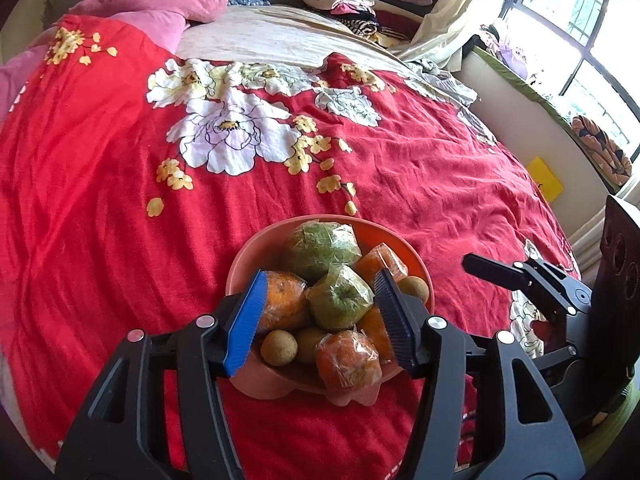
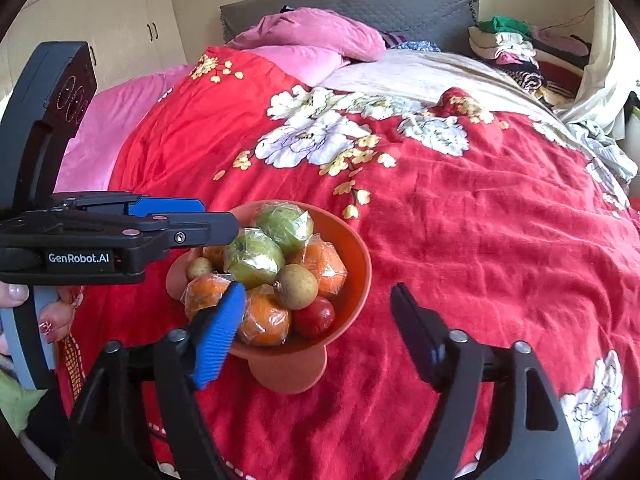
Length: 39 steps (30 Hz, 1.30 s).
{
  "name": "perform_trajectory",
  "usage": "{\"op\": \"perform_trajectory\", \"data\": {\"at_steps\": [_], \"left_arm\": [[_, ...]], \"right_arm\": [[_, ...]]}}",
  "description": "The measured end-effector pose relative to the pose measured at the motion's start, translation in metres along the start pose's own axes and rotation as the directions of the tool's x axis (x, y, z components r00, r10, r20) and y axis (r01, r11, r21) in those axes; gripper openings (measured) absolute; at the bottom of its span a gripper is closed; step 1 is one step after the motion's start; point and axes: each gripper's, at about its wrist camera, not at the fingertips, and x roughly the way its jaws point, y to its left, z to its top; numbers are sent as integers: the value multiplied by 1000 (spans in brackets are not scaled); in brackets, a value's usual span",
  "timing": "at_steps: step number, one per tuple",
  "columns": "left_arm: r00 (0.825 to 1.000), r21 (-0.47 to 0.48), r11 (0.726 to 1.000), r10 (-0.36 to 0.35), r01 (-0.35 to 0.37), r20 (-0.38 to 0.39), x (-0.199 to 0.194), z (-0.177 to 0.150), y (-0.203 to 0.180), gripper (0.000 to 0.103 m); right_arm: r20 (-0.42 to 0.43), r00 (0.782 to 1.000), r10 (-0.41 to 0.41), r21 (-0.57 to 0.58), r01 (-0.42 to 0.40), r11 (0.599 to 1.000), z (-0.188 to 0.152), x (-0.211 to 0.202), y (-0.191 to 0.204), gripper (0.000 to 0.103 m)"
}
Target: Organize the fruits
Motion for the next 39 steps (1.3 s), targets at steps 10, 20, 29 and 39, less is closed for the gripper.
{"op": "perform_trajectory", "data": {"at_steps": [10, 20, 29, 39], "left_arm": [[997, 5, 999, 35, -35, 64, -40, -8, -11, 69], [992, 2, 998, 62, -62, 111, -76, -23, -19, 86], [985, 2, 995, 98, -99, 141, -95, -35, -25, 93], [980, -7, 992, 127, -127, 156, -110, -53, -29, 93]], "right_arm": [[66, 996, -57, 29, 55, 998, 2, -43, 2, 98], [117, 989, -90, 17, 88, 996, 0, -76, 12, 98], [147, 985, -87, -3, 88, 996, -5, -97, 25, 98], [162, 984, -79, -12, 82, 997, -15, -112, 35, 98]]}}
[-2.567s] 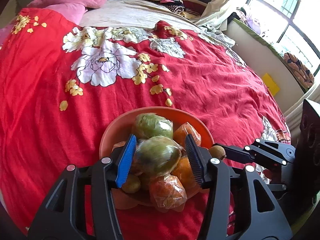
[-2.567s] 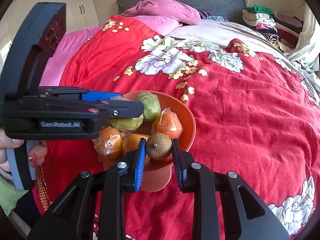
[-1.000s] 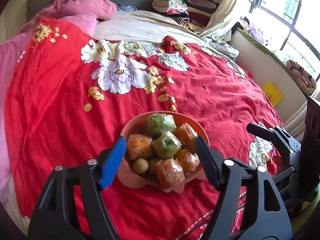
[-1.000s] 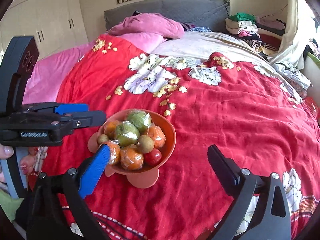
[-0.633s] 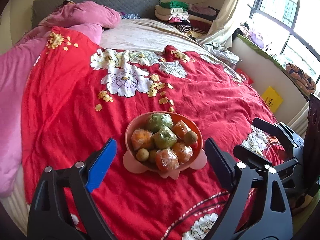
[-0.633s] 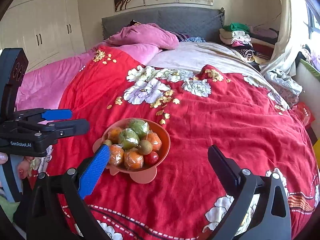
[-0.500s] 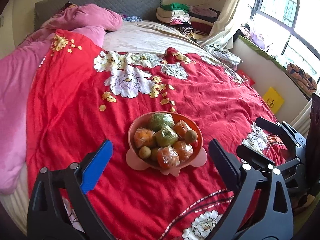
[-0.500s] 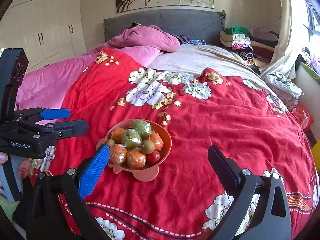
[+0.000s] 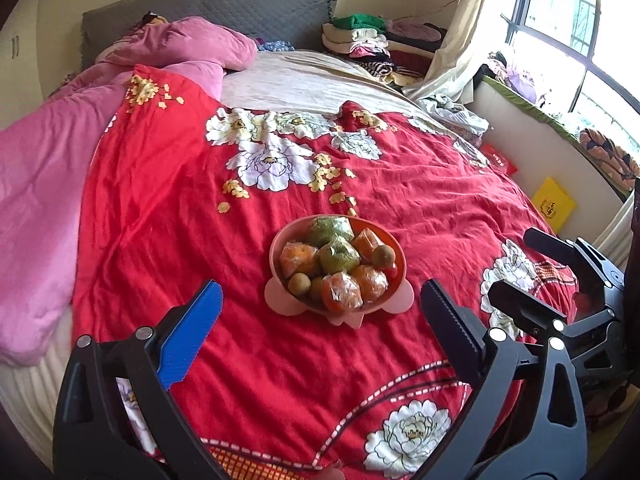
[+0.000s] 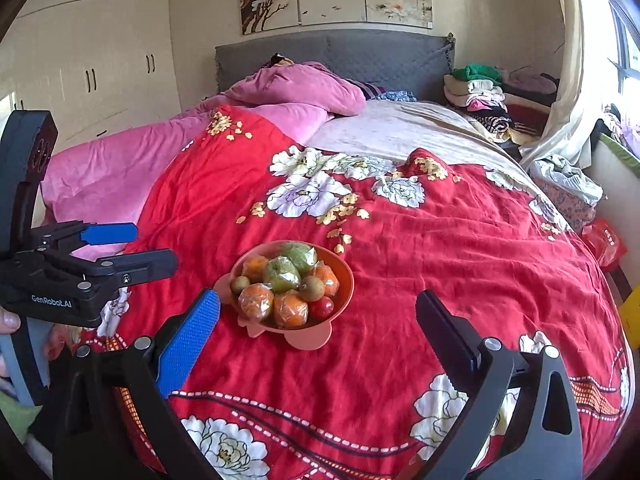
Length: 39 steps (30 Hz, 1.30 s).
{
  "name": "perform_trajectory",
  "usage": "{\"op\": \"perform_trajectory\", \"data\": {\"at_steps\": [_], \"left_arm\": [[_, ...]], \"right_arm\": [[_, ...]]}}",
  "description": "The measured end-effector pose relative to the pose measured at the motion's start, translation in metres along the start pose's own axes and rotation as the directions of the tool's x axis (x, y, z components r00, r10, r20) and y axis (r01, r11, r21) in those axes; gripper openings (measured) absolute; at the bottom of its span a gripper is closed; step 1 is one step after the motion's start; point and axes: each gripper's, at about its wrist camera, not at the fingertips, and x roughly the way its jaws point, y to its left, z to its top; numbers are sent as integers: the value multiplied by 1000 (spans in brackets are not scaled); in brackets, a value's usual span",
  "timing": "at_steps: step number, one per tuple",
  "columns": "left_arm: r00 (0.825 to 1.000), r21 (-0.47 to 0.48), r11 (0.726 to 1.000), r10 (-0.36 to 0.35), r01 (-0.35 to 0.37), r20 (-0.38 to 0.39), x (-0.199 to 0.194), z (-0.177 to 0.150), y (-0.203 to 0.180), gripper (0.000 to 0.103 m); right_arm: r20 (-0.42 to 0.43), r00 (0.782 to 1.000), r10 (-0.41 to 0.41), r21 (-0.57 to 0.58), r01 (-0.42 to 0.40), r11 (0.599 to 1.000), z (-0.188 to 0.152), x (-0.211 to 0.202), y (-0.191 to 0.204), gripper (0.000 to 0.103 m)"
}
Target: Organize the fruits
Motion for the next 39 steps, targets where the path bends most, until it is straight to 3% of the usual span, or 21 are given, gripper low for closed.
{"op": "perform_trajectory", "data": {"at_steps": [18, 39], "left_arm": [[1000, -31, 999, 22, -22, -15, -15, -40, 3, 93], [995, -78, 996, 43, -50, -85, 0, -94, 8, 93]], "right_arm": [[-40, 999, 22, -10, -23, 1000, -32, -12, 18, 98], [-94, 995, 11, 21, -9, 1000, -67, -4, 18, 98]]}}
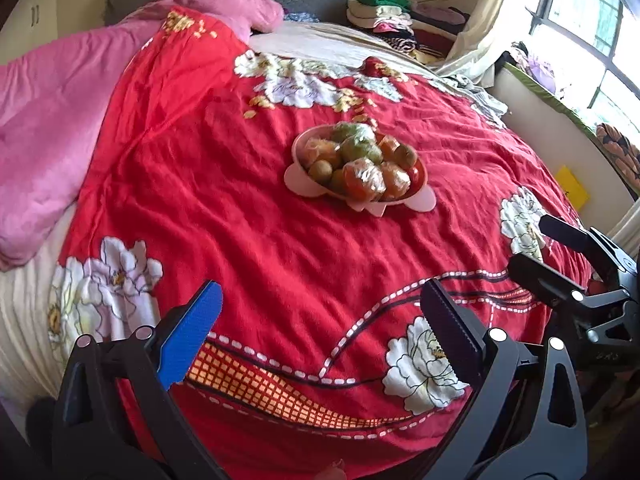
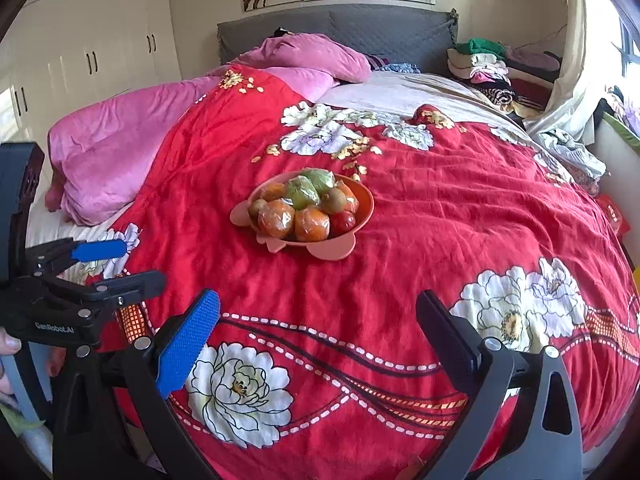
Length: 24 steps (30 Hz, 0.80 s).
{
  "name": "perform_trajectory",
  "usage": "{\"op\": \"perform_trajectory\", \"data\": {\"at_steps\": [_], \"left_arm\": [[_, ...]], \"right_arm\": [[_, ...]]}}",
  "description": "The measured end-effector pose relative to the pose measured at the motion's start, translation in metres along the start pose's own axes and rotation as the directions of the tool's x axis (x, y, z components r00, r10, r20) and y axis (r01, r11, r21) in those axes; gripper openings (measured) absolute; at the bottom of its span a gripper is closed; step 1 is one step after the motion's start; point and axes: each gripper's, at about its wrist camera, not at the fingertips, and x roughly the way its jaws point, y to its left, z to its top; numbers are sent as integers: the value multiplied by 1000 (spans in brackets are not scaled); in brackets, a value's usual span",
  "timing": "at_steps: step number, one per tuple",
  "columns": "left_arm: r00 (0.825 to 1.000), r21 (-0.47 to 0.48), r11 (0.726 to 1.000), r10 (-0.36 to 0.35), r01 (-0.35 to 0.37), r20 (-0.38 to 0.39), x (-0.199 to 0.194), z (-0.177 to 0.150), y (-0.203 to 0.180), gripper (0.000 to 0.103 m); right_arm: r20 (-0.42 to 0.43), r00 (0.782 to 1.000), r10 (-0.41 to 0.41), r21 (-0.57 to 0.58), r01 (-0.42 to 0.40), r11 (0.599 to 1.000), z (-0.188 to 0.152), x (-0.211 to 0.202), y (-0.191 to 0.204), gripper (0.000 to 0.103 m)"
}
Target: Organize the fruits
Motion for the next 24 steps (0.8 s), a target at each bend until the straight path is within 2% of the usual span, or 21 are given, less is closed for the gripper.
{"op": "perform_trajectory", "data": {"at_steps": [15, 24], "left_arm": [[1000, 2, 1000, 5, -5, -11, 8, -3, 0, 93], [999, 9, 999, 37, -37, -15, 11, -3, 0, 93]], "right_arm": [[-17, 1000, -15, 11, 15, 1000, -6, 7, -3, 98], [-18, 1000, -15, 10, 15, 1000, -6, 9, -3, 98]]}}
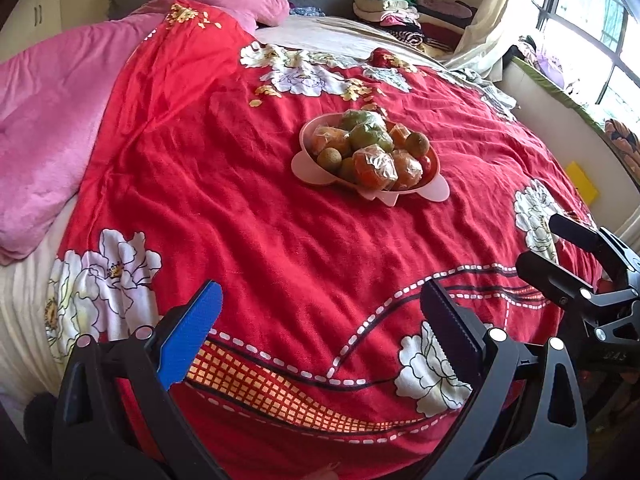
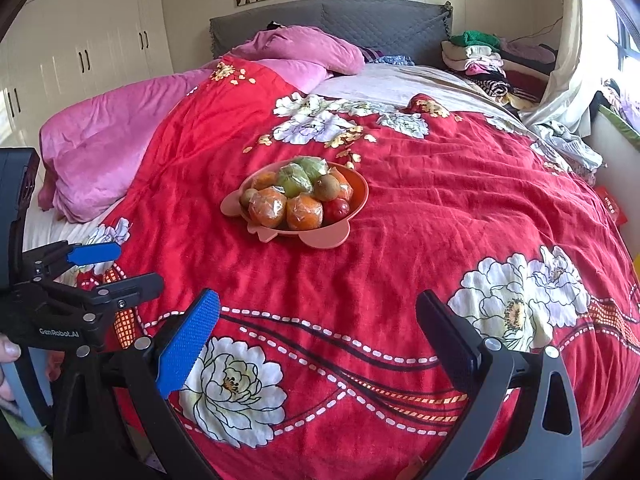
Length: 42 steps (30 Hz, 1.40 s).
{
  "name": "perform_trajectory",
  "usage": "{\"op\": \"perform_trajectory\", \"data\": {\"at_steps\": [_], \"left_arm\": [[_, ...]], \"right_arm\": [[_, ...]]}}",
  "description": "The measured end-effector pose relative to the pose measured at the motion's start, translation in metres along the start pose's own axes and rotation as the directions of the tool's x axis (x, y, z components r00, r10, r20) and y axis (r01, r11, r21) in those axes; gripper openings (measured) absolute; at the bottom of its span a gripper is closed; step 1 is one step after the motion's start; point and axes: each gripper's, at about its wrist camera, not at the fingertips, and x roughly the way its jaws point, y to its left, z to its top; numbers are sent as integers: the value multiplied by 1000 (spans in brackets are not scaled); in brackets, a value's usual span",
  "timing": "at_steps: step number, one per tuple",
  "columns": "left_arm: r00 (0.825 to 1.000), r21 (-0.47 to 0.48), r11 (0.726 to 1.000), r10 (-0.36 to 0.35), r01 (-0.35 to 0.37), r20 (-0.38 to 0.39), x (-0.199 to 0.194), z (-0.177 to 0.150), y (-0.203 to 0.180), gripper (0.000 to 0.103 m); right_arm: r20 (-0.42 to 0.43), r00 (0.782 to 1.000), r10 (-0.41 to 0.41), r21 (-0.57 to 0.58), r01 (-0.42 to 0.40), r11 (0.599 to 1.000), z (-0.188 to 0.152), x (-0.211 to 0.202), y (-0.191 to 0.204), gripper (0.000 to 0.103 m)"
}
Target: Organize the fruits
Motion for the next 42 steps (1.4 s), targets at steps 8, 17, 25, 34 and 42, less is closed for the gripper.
{"op": "perform_trajectory", "data": {"at_steps": [8, 17, 25, 34, 42], "left_arm": [[1000, 8, 1000, -9, 9, -2, 0, 0, -2, 93], [1000, 7, 1000, -3, 3, -3, 0, 1, -2, 93], [1000, 8, 1000, -5, 5, -4, 0, 1, -2, 93], [1000, 9, 1000, -7, 7, -3, 0, 2, -1, 93], [1000, 10, 1000, -4, 4, -6, 0, 2, -2, 93]], "right_arm": [[-1, 1000, -1, -1, 1, 1000, 0, 1, 1, 98], [-1, 1000, -1, 0, 1, 1000, 0, 1, 1, 98], [-1, 1000, -2, 1, 2, 1000, 0, 2, 0, 98], [-2, 1000, -2, 1, 2, 1000, 0, 1, 0, 98], [-2, 1000, -4, 2, 4, 1000, 0, 2, 0, 98]]}}
